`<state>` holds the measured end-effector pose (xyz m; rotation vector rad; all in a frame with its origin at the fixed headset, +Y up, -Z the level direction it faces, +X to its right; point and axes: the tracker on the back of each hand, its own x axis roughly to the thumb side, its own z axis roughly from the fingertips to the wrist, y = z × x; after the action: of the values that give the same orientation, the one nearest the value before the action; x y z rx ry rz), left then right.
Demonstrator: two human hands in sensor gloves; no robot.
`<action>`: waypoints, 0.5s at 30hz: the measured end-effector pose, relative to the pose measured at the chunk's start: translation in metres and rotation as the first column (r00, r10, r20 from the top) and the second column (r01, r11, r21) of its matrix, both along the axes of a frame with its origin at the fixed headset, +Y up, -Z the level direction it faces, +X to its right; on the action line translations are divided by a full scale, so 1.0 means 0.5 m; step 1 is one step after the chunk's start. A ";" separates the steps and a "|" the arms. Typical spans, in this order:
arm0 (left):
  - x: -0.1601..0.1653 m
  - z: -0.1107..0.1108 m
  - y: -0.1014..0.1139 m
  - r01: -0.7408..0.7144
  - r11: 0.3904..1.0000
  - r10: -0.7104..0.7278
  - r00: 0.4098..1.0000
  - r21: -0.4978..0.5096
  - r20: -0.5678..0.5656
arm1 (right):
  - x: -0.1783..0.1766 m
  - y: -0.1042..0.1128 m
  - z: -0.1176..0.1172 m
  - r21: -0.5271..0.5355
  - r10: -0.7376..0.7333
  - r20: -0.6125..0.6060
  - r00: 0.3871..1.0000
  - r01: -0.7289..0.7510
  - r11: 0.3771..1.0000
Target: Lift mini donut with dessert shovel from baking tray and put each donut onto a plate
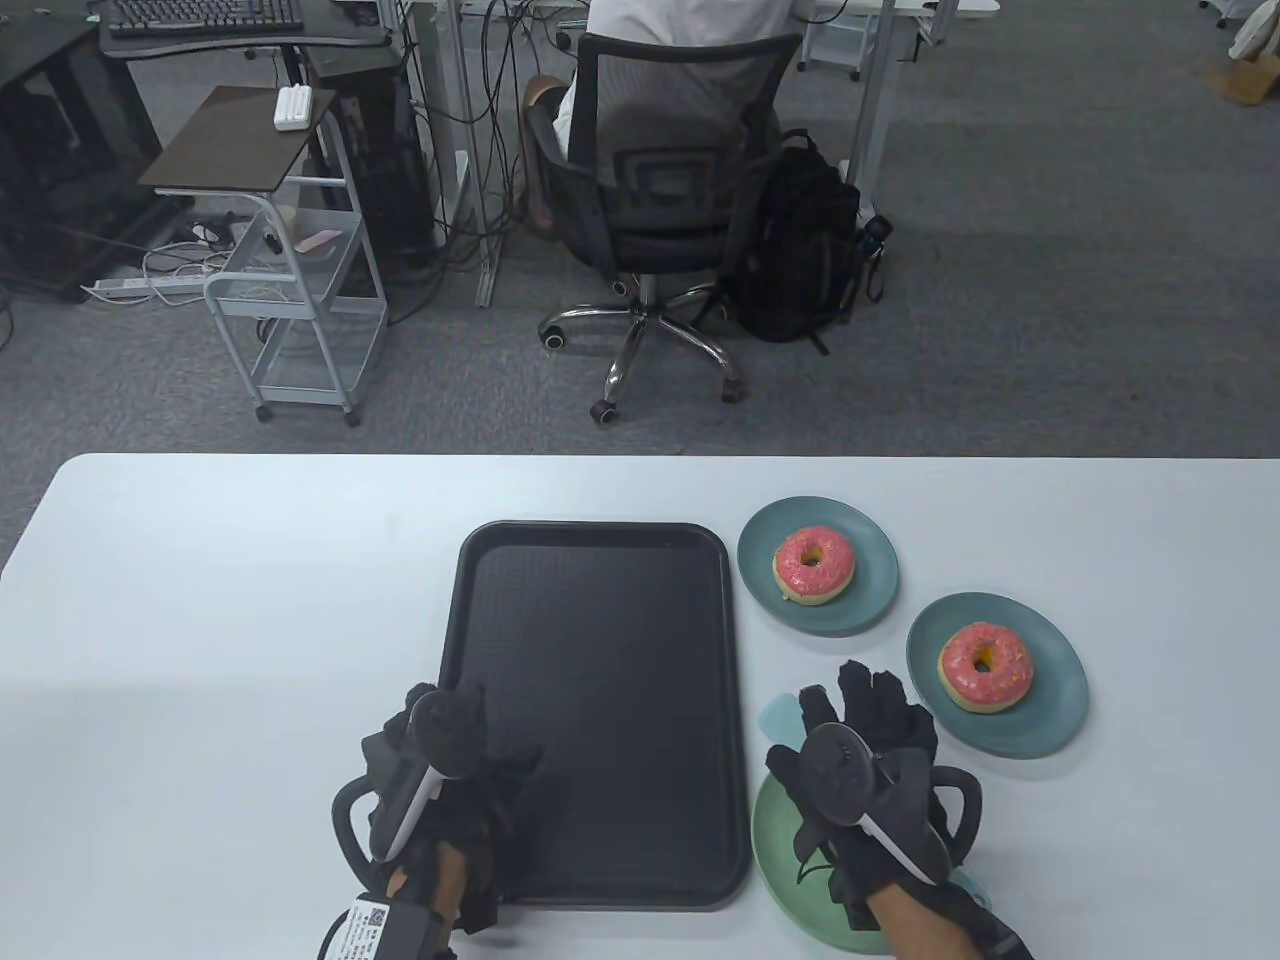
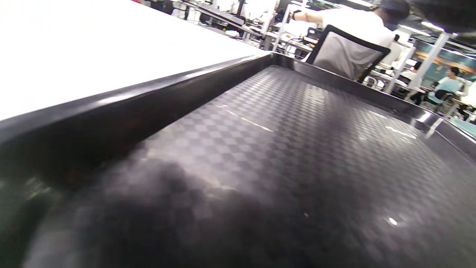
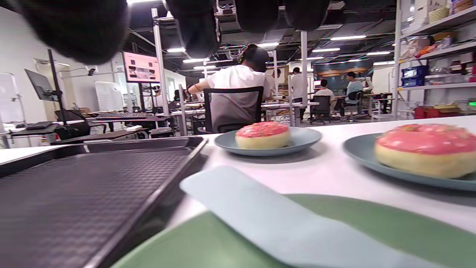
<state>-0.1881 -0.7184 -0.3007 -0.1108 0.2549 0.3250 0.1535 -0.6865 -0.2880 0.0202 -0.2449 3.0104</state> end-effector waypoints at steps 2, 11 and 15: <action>0.014 0.002 0.003 0.030 1.000 -0.030 0.999 0.010 0.030 | -0.015 -0.010 -0.001 0.011 0.025 -0.021 0.999 -0.025 1.000; 0.043 -0.001 -0.008 0.102 0.994 -0.097 0.989 -0.037 0.115 | -0.009 -0.054 -0.004 0.016 0.114 -0.038 0.993 -0.113 0.993; 0.047 -0.004 -0.014 0.125 0.990 -0.116 0.983 -0.060 0.141 | -0.007 -0.058 -0.002 0.001 0.125 -0.035 0.992 -0.125 0.992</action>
<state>-0.1648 -0.7255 -0.3026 -0.1839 0.1357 0.1872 0.1499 -0.7156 -0.2890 0.0915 -0.2470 3.1313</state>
